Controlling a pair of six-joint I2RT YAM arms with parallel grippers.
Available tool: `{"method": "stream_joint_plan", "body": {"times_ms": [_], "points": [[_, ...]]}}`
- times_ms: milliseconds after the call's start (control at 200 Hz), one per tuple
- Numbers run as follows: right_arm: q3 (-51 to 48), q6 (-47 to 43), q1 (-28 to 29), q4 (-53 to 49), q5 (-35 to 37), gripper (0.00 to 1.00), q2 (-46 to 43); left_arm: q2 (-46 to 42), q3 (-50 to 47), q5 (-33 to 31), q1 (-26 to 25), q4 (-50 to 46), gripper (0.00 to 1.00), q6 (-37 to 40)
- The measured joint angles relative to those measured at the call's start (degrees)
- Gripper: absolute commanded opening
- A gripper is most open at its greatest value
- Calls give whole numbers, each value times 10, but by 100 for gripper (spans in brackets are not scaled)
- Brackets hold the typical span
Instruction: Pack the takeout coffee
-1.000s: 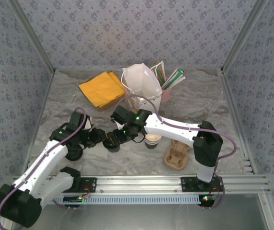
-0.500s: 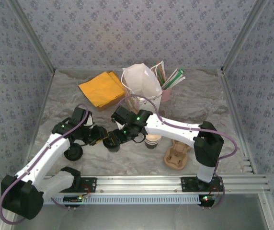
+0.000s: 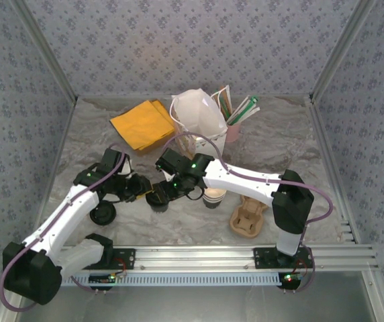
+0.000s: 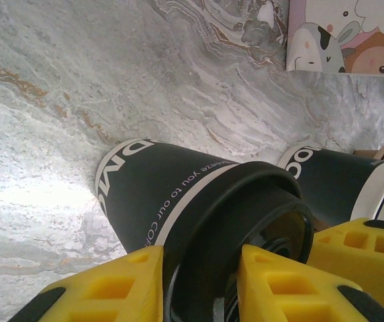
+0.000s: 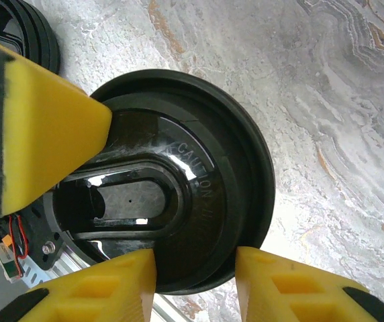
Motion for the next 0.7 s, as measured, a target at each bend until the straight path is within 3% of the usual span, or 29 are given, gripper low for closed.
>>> {"method": "stream_joint_plan", "body": {"times_ms": [335, 700], "points": [[15, -6, 6, -3, 2, 37, 13, -37, -33, -18, 5, 3, 30, 4], [42, -15, 9, -30, 4, 45, 23, -31, 1, -18, 5, -37, 37, 2]]}}
